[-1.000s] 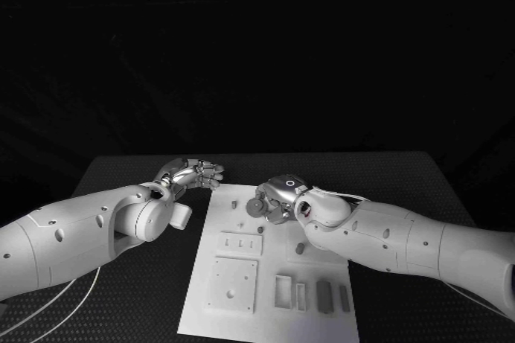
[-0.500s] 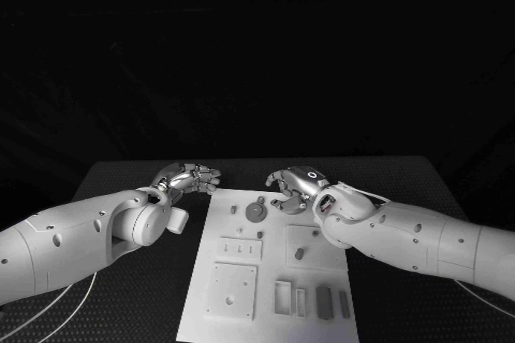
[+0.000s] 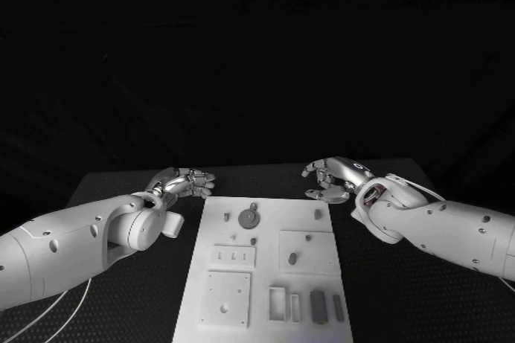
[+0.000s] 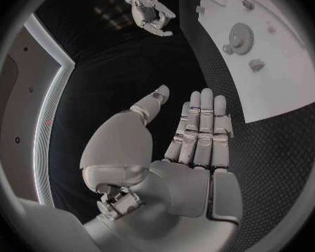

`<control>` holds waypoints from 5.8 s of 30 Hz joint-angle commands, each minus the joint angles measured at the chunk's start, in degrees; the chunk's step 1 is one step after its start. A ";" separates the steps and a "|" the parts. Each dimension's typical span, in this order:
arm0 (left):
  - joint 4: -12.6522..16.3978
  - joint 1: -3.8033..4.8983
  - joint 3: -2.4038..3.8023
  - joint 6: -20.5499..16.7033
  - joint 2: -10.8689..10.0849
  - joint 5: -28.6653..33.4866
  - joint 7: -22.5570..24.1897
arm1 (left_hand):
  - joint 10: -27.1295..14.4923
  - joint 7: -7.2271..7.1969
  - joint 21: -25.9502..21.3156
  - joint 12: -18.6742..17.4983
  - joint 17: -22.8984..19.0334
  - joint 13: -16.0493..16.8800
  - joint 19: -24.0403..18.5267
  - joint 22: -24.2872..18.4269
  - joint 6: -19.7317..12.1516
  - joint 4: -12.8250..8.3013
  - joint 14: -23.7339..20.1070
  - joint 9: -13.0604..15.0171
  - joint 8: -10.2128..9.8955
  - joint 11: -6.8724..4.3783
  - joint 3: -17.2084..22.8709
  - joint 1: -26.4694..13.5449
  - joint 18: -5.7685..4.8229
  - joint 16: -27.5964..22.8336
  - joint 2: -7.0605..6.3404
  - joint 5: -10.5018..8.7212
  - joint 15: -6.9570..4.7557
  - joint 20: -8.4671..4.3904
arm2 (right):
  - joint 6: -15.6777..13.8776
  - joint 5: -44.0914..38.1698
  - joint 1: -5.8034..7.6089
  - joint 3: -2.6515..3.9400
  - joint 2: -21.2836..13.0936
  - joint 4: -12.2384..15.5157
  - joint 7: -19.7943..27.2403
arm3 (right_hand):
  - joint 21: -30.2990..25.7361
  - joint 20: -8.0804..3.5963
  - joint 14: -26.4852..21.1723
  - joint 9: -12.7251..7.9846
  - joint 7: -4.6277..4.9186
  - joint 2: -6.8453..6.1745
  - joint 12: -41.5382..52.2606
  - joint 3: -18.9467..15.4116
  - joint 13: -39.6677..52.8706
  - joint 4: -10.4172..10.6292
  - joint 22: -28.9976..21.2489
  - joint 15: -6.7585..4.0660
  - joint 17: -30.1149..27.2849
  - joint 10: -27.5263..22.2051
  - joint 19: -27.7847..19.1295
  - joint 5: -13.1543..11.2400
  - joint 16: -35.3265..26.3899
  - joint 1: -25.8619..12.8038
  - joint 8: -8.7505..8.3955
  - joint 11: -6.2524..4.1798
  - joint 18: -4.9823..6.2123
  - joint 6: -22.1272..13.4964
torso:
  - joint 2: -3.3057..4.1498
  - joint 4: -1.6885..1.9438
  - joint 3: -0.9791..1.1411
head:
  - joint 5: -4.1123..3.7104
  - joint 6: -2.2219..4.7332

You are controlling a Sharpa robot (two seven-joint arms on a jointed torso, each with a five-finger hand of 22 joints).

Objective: Assemble the parts on the task board

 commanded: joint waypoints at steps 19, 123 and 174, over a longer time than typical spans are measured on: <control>-0.90 -0.25 0.03 2.06 0.38 -0.21 0.90 | 0.22 0.32 0.27 -0.28 0.10 -0.02 -0.25 1.15 -0.01 -0.05 -0.33 -0.05 -0.20 0.36 0.30 -0.77 0.98 -0.33 0.21 -0.13 0.16 0.05 | 5.59 9.31 -6.93 -0.08 1.19 -10.35 7.90 | -1.38 1.38 -3.23 -1.06 2.26 0.85 -0.57 -7.43 -0.02 -1.37 0.39 0.85 -0.07 -7.44 -3.41 -0.05 -0.92 -1.75 -0.90 2.18 3.58 -1.45 | -0.69 -1.28 0.87 | -0.25 -0.81; -0.36 -0.28 0.04 2.62 -0.18 -0.82 0.30 | 0.31 0.31 0.35 -0.42 0.21 0.00 -0.37 1.14 0.00 -0.08 -0.35 -0.07 -0.22 0.33 0.29 -0.90 0.99 -0.41 0.26 -0.44 0.16 0.04 | 1.02 9.81 -9.49 -0.05 6.67 -14.63 6.17 | 1.14 -0.30 -1.00 5.20 -3.02 11.53 0.96 -3.51 -0.58 -5.94 0.92 -3.77 0.11 -3.30 -1.02 -3.38 1.81 -0.15 8.62 -2.77 3.58 11.40 | -0.69 -1.34 0.91 | 0.30 -2.54; 5.15 1.26 -0.02 10.27 4.10 -16.45 -16.58 | 5.11 -1.48 0.41 -0.39 2.68 0.98 -2.01 0.71 4.82 6.22 -1.22 -1.20 -1.65 -1.65 -3.25 -13.24 -0.37 2.01 -1.84 -1.63 -0.70 -1.03 | 8.12 -4.23 -0.86 0.50 9.62 4.04 -14.83 | 1.79 -0.80 0.38 6.36 -3.28 11.65 1.01 -2.30 -0.62 -7.60 0.88 -3.91 0.06 -1.76 -0.07 -3.35 2.35 -0.57 9.01 -3.04 3.58 12.07 | -3.02 -1.32 -0.10 | 1.95 -1.45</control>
